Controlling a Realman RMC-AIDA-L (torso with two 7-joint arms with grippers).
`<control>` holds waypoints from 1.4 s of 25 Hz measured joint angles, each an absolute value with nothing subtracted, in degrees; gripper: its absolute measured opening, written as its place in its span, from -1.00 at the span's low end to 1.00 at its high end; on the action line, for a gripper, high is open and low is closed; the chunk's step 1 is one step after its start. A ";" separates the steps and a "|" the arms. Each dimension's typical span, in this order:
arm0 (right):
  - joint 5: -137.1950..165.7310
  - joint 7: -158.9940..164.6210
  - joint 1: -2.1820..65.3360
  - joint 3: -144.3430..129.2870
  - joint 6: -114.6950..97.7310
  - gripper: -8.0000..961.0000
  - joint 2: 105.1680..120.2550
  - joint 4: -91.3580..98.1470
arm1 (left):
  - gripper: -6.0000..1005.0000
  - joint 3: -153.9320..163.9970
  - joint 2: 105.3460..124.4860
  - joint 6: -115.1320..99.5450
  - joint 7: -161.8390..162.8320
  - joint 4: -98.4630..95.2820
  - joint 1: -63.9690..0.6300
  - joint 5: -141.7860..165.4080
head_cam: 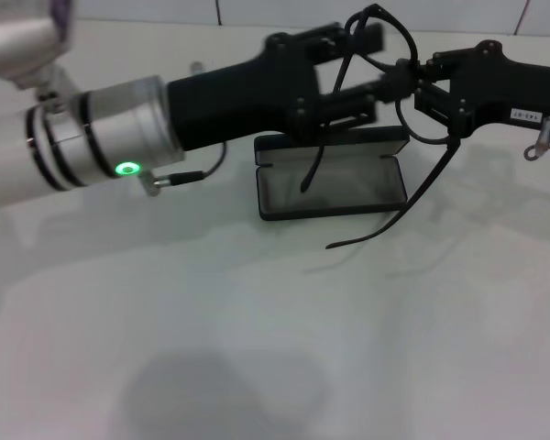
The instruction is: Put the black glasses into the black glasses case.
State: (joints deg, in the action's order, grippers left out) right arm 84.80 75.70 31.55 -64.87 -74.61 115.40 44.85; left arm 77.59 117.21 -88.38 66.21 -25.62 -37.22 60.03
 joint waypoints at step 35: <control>84.36 63.28 30.52 -59.91 -88.59 -0.78 115.57 43.03 | 0.27 77.17 116.31 -94.55 73.67 -25.19 -39.82 64.70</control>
State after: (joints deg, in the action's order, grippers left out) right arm 84.36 63.28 30.52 -59.91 -88.59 115.57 43.03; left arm 77.17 116.31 -94.55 73.67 -25.19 -39.82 64.70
